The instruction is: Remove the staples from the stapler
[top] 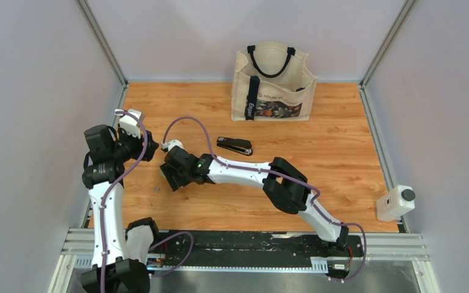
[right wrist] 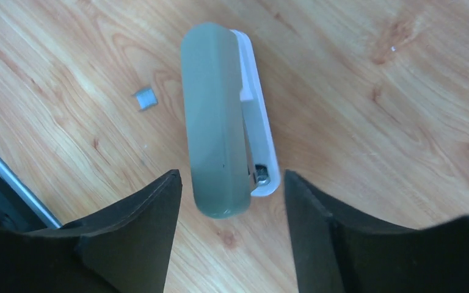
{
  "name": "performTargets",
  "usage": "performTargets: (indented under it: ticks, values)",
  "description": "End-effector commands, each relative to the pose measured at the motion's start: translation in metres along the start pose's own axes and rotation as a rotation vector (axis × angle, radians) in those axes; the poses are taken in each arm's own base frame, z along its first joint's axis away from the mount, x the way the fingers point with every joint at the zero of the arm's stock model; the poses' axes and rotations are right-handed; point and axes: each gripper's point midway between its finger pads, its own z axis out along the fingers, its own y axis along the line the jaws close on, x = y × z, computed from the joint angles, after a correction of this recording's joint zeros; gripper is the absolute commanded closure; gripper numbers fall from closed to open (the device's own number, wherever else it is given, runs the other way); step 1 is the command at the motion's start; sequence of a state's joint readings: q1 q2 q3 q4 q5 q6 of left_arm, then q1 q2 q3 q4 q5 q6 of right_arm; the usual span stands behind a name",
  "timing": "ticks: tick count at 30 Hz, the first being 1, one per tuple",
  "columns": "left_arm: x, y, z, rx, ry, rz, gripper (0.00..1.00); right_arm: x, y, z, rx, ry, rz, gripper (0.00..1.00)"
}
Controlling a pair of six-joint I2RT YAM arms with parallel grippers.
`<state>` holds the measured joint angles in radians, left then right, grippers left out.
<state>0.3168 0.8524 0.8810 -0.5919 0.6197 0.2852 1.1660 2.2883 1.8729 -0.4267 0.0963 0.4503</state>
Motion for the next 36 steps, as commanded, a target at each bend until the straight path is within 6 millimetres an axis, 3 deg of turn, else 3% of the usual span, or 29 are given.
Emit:
performTargets:
  ticks: [1, 4, 8, 10, 11, 13, 14, 16, 17, 18, 19, 20, 22, 23, 27, 32, 36]
  values:
    - [-0.002, 0.001, -0.003, -0.02, -0.007, -0.012, 0.34, -0.005, 0.002, -0.005, 0.047, -0.008, -0.006, 0.3]
    - [0.004, 0.005, -0.001, -0.034, 0.006, -0.003, 0.34, -0.005, 0.002, -0.012, 0.042, -0.008, -0.008, 0.24]
    - [0.008, 0.009, 0.005, -0.038, 0.011, -0.007, 0.34, -0.027, 0.005, -0.046, 0.026, -0.065, -0.045, 0.21]
    - [0.007, 0.008, 0.007, -0.025, 0.008, -0.013, 0.34, -0.036, 0.001, -0.063, 0.024, -0.091, -0.073, 0.2]
    - [0.007, 0.009, 0.009, -0.017, 0.013, -0.019, 0.34, -0.031, -0.012, -0.064, 0.032, -0.077, -0.071, 0.2]
    - [0.006, 0.004, 0.013, 0.017, 0.009, -0.033, 0.34, -0.051, -0.021, -0.088, 0.023, -0.131, -0.061, 0.2]
    - [0.005, 0.003, 0.015, 0.032, 0.01, -0.041, 0.32, -0.051, -0.04, -0.091, 0.05, -0.129, -0.046, 0.2]
    - [0.006, -0.004, 0.019, 0.069, 0.019, -0.042, 0.28, -0.063, -0.055, -0.111, 0.069, -0.165, -0.053, 0.19]
    - [0.009, -0.006, 0.022, 0.082, 0.033, -0.034, 0.27, -0.071, -0.075, -0.117, 0.107, -0.185, -0.043, 0.19]
    - [0.014, -0.007, 0.024, 0.073, 0.058, -0.025, 0.25, -0.064, -0.088, -0.119, 0.13, -0.17, -0.049, 0.18]
    - [0.016, -0.014, 0.028, 0.092, 0.075, 0.003, 0.25, -0.073, -0.096, -0.133, 0.135, -0.193, -0.055, 0.18]
    - [0.024, -0.018, 0.032, 0.101, 0.097, 0.01, 0.24, -0.077, -0.12, -0.139, 0.182, -0.189, -0.07, 0.17]
    - [0.031, -0.027, 0.04, 0.116, 0.125, 0.051, 0.22, -0.073, -0.148, -0.148, 0.24, -0.145, -0.1, 0.13]
    - [0.037, -0.031, 0.044, 0.127, 0.148, 0.055, 0.22, -0.074, -0.17, -0.151, 0.272, -0.12, -0.121, 0.12]
    - [0.044, -0.043, 0.058, 0.15, 0.176, 0.119, 0.21, -0.058, -0.21, -0.15, 0.326, -0.006, -0.167, 0.09]
    - [0.059, -0.056, 0.077, 0.194, 0.233, 0.189, 0.21, -0.04, -0.237, -0.14, 0.354, 0.083, -0.198, 0.09]
    - [0.064, -0.066, 0.086, 0.219, 0.265, 0.221, 0.19, -0.033, -0.243, -0.125, 0.347, 0.125, -0.238, 0.08]
